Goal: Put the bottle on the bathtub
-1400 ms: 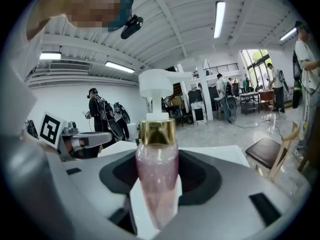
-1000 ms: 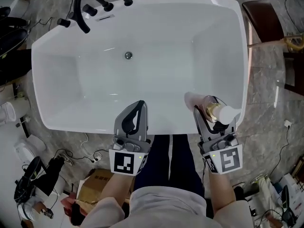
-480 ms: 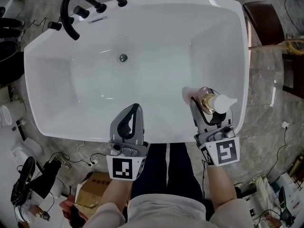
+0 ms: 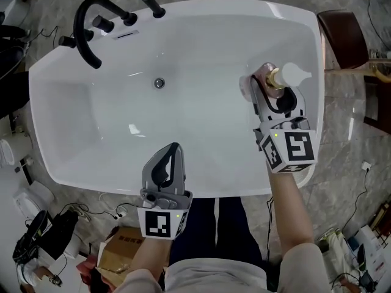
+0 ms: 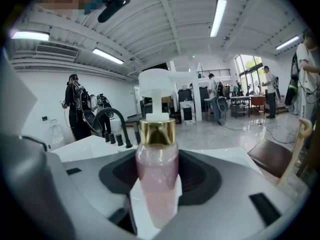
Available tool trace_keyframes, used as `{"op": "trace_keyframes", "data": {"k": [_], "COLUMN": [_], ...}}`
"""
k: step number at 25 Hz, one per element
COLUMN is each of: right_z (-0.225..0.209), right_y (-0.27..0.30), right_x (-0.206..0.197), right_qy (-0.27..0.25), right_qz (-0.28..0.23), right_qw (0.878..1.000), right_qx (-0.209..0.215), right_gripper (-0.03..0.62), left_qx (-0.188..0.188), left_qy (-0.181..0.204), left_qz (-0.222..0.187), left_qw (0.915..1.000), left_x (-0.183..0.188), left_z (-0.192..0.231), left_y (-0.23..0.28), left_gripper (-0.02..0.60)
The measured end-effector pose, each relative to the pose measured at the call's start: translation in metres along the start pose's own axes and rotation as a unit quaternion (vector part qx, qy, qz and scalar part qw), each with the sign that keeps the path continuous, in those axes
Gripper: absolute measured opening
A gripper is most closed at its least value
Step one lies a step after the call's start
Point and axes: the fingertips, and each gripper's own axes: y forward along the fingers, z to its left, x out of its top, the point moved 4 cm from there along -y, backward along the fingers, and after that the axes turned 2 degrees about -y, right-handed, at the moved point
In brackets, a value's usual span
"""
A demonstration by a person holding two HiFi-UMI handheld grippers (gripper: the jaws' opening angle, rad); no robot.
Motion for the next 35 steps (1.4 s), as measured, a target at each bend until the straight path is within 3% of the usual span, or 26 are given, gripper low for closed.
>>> {"op": "trace_keyframes", "data": {"k": [14, 19, 24, 35], "right_z": [-0.077, -0.092, -0.109, -0.107], "right_y": [0.17, 0.217, 0.239, 0.242], "right_x": [0.069, 0.076, 0.057, 0.053], "right_qy": [-0.026, -0.046, -0.021, -0.009], "right_qz": [-0.035, -0.026, -0.011, -0.042], "right_qw": [0.997, 0.996, 0.995, 0.991], "right_qx": [-0.06, -0.068, -0.099, -0.13], "right_gripper": [0.218, 0.218, 0.218, 0.218], "left_qx": [0.021, 0.025, 0.023, 0.005], "left_qy": [-0.006, -0.027, -0.029, -0.049], "left_qz": [0.019, 0.061, 0.043, 0.058], "left_qw": [0.9996, 0.9975, 0.9984, 0.9971], "left_x": [-0.012, -0.019, -0.006, -0.018], "left_z": [0.031, 0.03, 0.034, 0.033], "left_y": [0.005, -0.001, -0.001, -0.002], "left_gripper": [0.009, 0.009, 0.009, 0.009]}}
